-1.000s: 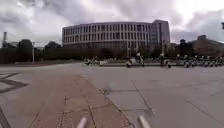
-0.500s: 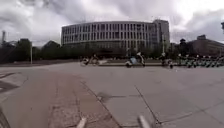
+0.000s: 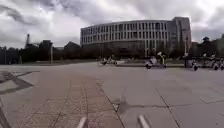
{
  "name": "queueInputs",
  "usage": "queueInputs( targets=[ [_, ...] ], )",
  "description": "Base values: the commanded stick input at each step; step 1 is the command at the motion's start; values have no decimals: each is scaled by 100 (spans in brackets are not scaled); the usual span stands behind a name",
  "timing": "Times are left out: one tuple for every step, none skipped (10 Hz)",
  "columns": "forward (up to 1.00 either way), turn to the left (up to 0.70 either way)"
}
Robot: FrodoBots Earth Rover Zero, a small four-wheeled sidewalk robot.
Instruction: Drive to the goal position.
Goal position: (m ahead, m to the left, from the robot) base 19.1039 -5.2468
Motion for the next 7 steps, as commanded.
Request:
queueInputs(
  targets=[
    [70,27],
    [70,1],
    [70,1],
    [70,1],
    [70,1],
    [70,1],
    [70,1]
  ],
)
